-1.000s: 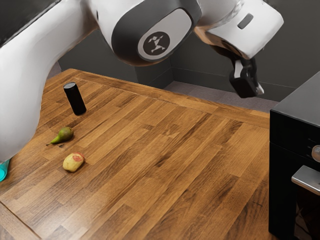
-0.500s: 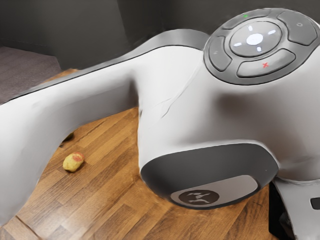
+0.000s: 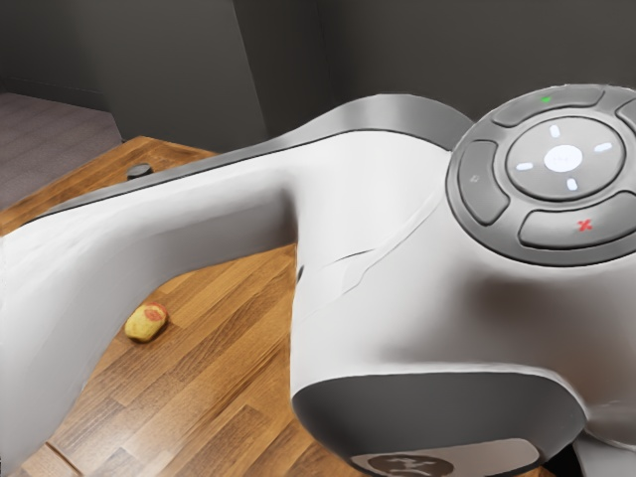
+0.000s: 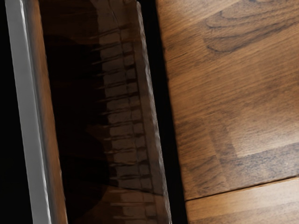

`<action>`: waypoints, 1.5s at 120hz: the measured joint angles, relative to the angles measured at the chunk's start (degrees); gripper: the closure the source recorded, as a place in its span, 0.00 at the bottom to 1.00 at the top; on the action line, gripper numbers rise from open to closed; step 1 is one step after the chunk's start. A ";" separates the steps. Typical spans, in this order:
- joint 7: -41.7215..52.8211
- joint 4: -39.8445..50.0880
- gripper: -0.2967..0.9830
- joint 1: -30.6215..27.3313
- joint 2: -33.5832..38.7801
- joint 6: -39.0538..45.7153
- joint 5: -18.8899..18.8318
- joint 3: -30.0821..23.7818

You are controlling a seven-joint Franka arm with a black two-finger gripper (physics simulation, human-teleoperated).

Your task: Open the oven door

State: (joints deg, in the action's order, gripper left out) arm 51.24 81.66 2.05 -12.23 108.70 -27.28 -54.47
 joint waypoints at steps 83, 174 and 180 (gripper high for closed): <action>-1.52 3.91 0.27 -0.03 -2.33 4.00 2.28 -0.86; -16.13 -19.50 0.25 -13.23 1.70 -35.89 26.04 67.15; -17.87 -15.55 0.25 -16.26 4.49 -34.91 26.87 64.96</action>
State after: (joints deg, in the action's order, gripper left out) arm 33.37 66.11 -14.21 -7.74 73.79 -0.41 10.50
